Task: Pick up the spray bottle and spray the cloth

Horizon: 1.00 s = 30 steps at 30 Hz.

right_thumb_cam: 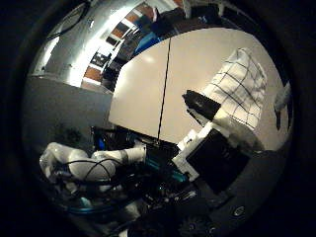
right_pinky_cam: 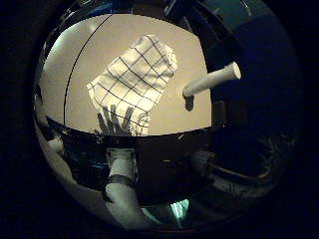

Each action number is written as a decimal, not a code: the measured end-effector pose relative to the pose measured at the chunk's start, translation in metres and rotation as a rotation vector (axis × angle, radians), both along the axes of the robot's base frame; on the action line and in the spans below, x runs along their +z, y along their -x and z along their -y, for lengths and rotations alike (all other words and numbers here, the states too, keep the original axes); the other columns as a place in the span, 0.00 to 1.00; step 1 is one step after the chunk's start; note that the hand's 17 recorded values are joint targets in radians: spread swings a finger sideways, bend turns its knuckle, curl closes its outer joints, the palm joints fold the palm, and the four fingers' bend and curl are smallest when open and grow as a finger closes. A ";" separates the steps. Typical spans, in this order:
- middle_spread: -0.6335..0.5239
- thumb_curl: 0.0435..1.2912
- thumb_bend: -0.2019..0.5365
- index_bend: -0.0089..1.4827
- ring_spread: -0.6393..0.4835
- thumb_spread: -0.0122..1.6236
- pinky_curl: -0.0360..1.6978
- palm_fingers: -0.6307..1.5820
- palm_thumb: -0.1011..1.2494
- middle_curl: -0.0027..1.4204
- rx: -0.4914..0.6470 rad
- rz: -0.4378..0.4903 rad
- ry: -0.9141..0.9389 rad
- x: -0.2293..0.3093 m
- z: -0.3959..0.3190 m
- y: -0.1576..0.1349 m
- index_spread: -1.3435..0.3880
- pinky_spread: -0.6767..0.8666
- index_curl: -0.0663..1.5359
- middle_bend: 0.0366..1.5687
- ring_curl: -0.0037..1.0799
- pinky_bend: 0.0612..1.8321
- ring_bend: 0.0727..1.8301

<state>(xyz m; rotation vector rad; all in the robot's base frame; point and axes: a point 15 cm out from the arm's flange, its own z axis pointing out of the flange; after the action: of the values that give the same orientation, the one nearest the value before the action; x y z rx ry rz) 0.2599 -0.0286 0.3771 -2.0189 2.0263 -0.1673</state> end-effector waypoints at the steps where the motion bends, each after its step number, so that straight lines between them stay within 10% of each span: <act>1: 0.49 0.27 0.24 0.13 0.75 0.63 0.15 0.51 0.68 0.27 -0.017 0.012 0.003 0.002 0.005 -0.001 0.54 0.73 0.27 0.14 0.20 0.08 0.10; 30: 0.72 0.26 0.25 0.11 0.79 0.67 0.19 0.35 0.63 0.26 -0.559 0.604 -0.451 0.018 0.142 -0.015 0.71 0.71 0.21 0.11 0.25 0.25 0.19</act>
<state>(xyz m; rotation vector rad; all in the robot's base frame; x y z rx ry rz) 0.2746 -0.1705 0.3949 -0.9517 1.9302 -0.3429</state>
